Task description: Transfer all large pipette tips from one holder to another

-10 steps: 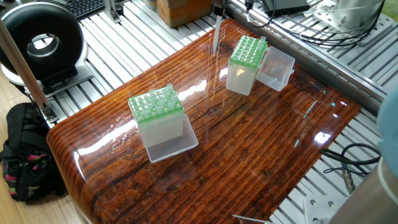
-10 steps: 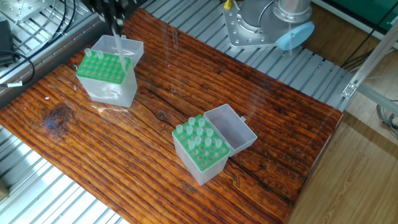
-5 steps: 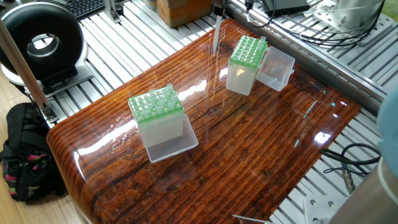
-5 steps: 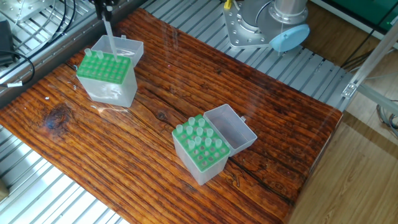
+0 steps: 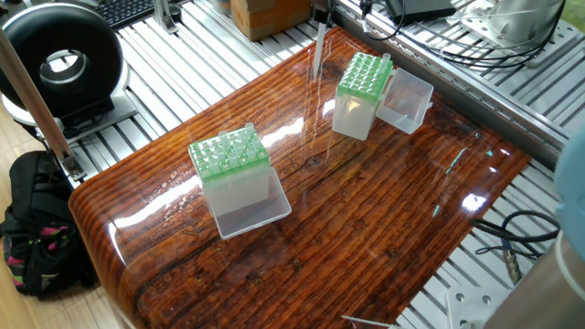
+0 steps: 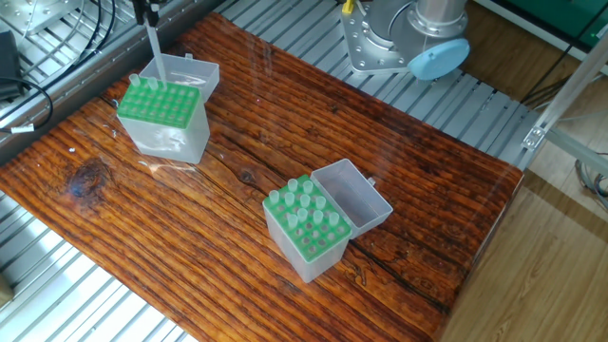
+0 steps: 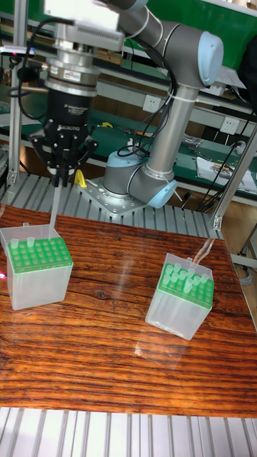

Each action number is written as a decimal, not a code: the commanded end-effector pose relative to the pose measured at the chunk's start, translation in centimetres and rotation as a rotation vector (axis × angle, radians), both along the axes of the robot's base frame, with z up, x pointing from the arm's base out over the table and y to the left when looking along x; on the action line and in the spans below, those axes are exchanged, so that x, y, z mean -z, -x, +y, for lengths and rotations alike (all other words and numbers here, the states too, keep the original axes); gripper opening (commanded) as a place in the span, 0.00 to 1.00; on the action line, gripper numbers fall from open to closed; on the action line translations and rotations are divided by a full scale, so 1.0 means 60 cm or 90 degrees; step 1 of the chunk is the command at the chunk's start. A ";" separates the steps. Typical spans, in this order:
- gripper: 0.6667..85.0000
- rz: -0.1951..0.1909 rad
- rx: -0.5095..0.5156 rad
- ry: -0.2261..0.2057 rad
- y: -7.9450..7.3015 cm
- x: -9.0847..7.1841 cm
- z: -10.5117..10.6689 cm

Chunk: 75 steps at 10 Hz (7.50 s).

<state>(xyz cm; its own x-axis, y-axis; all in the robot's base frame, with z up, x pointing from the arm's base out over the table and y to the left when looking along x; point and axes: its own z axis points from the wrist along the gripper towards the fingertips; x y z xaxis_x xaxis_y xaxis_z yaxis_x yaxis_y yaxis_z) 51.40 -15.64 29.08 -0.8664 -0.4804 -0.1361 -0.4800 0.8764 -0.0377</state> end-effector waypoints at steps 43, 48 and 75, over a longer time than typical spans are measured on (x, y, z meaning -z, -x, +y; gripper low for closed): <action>0.37 0.025 -0.036 -0.018 -0.020 0.040 0.044; 0.34 0.016 0.053 -0.037 -0.045 0.067 0.205; 0.31 0.064 0.130 0.000 -0.117 0.096 0.498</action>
